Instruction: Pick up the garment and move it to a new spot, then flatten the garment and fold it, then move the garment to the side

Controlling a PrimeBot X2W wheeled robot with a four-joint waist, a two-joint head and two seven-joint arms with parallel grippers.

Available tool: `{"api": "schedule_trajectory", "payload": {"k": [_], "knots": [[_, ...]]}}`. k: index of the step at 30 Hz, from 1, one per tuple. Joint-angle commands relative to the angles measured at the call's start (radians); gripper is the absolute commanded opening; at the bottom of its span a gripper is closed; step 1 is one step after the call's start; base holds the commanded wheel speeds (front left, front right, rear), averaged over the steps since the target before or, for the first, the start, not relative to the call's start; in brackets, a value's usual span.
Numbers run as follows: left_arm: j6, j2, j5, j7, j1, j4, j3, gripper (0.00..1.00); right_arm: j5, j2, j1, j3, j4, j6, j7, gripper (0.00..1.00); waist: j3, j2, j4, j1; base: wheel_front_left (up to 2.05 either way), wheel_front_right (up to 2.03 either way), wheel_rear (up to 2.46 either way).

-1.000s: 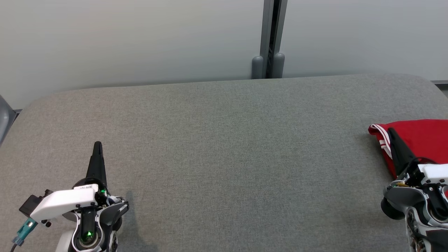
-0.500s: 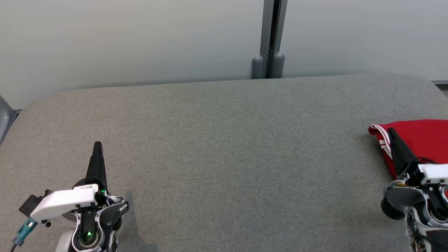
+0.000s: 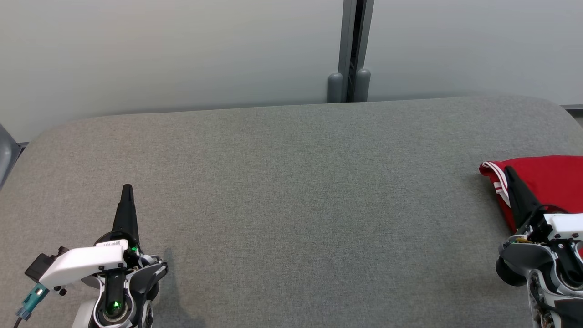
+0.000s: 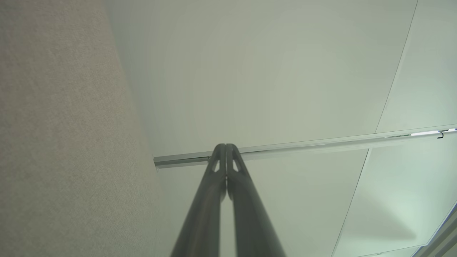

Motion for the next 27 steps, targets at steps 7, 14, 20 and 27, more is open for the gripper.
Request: {"api": "schedule_trajectory", "payload": {"k": [7, 14, 20, 27], "knots": [[-0.004, 0.003, -0.003, 0.004, -0.014, 0.000, 0.004, 0.00, 0.006, -0.009, -0.007, -0.001, 0.001, 0.000, 0.003, 0.00, 0.000, -0.0001, 0.000, 0.0000, 0.00, 0.00, 0.00], [-0.004, 0.003, -0.003, 0.004, -0.014, 0.000, 0.004, 0.00, 0.004, -0.009, -0.007, -0.001, 0.001, 0.000, 0.003, 0.00, 0.000, -0.0001, 0.000, 0.0000, 0.00, 0.00, 0.00], [-0.004, 0.003, -0.003, 0.004, -0.014, 0.000, 0.004, 0.00, 0.005, -0.009, -0.007, -0.001, 0.001, 0.000, 0.002, 0.00, 0.000, -0.0001, 0.000, 0.0000, 0.00, 0.00, 0.00], [-0.004, 0.003, -0.003, 0.004, -0.014, 0.000, 0.004, 0.00, 0.005, -0.009, -0.007, 0.000, 0.001, 0.000, 0.002, 0.00, 0.000, -0.0001, 0.000, 0.0000, 0.00, 0.00, 0.00]]}}
